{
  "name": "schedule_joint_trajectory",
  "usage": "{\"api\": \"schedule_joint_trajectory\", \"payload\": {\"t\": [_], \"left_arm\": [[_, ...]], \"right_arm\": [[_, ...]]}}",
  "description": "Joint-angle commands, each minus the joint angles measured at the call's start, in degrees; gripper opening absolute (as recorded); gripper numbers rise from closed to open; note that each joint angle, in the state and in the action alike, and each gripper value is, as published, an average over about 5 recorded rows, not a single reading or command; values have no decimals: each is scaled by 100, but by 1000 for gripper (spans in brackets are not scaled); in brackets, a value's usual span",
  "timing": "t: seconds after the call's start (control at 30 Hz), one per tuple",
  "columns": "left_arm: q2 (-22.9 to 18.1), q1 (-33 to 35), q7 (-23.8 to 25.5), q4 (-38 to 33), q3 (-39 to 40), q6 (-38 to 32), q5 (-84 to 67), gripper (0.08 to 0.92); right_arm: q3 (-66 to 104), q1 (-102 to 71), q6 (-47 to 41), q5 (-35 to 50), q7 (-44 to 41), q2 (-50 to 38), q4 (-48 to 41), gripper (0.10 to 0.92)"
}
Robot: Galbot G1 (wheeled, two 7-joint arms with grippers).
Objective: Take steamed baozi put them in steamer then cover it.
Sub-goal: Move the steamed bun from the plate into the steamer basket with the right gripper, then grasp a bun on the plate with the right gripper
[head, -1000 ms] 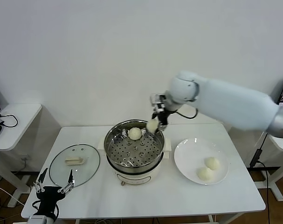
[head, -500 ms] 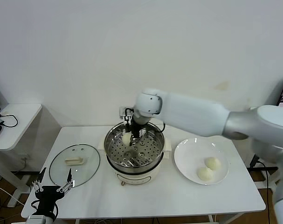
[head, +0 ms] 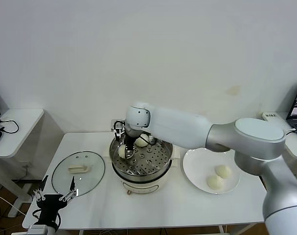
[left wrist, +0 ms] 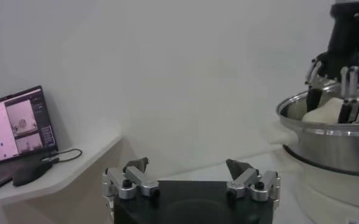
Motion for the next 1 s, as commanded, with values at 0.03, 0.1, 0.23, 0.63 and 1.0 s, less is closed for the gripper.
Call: {"api": "schedule_joint_trajectory", "payload": {"t": [0.03, 0.1, 0.23, 0.63, 1.0], "left_arm": [[6, -2, 2, 10, 6, -1, -2, 823], [12, -4, 1, 14, 2, 0, -5, 823], [14, -3, 1, 18, -3, 1, -10, 823], [88, -28, 10, 49, 32, 16, -14, 823], [115, -27, 13, 48, 178, 22, 52, 823]], "right_arm": [[7, -89, -38, -78, -32, 208, -212, 765], [-13, -24, -23, -146, -134, 103, -109, 802], [-70, 264, 125, -352, -471, -288, 201, 821], [-318, 1489, 748, -566, -1385, -2710, 1976, 823], [-347, 1197, 1350, -1324, -1833, -5059, 3279, 823]]}}
